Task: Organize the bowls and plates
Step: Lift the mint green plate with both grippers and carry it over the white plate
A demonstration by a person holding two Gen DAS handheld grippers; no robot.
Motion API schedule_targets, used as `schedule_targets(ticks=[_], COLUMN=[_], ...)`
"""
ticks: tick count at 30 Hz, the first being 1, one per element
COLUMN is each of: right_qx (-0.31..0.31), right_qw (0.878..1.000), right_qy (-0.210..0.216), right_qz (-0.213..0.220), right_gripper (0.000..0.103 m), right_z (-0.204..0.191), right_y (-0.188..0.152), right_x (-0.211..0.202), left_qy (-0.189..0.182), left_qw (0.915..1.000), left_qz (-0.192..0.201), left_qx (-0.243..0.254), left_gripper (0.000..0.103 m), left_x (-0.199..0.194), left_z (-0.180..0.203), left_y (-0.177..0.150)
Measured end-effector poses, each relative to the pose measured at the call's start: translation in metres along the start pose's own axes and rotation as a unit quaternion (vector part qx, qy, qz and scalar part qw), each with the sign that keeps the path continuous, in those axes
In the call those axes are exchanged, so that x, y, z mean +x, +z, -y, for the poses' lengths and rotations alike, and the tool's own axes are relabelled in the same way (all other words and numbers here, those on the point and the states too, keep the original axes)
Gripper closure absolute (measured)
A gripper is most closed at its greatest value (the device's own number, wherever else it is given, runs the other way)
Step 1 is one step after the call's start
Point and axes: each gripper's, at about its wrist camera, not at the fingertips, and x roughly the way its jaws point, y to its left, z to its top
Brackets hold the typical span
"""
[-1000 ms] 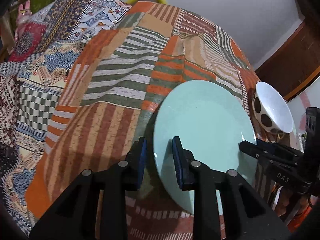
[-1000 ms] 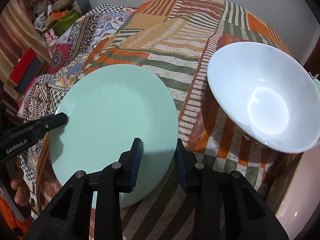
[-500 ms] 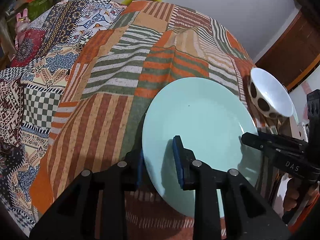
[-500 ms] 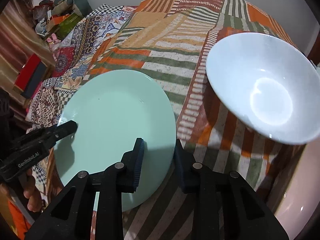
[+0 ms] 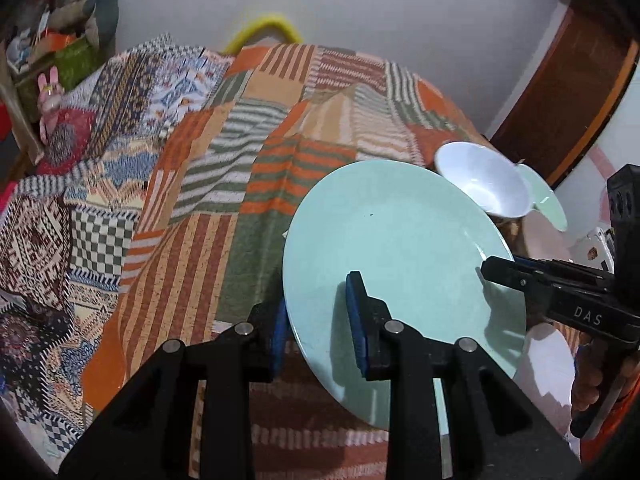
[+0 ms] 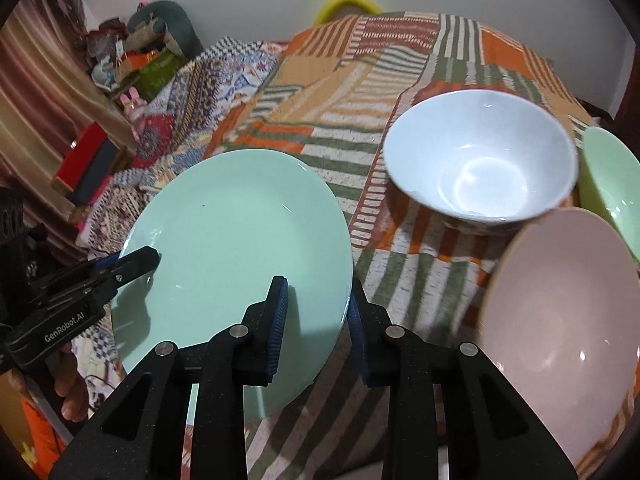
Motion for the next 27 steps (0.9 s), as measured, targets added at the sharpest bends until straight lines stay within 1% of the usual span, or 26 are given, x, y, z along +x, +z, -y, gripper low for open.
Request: schedule_targets(ticks=[9, 16, 23, 27], right_qx=[-0.011, -0.012, -0.01, -0.004], right_qw=[0.998, 0.995, 0.993, 0.993], right_qy=[-0.004, -0.006, -0.007, -0.014], right_qz=[0.058, 0.096, 0.117, 0.115], right_gripper=[0.076, 0.076, 0.076, 0.076], right_z=[0.002, 0.011, 0.023, 0.035], right_y=[-0.015, -0.028, -0.052, -0.066], right_x=[-0.061, -0.103, -0.133, -0.142], left_qy=[-0.016, -0.022, -0.032, -0.038], left_qw=[0.9991, 0.997, 0.9958, 0.996], left_qz=[0.036, 0.061, 0.064, 0.052], left_qx=[0.017, 0.042, 0.056, 0.061], left_gripper=[0.075, 0.075, 0.075, 0.075], left_x=[-0.051, -0.089, -0.109, -0.109], left_z=[0.041, 0.078, 0.11, 0.127], left_y=[-0.004, -0.01, -0.027, -0.039])
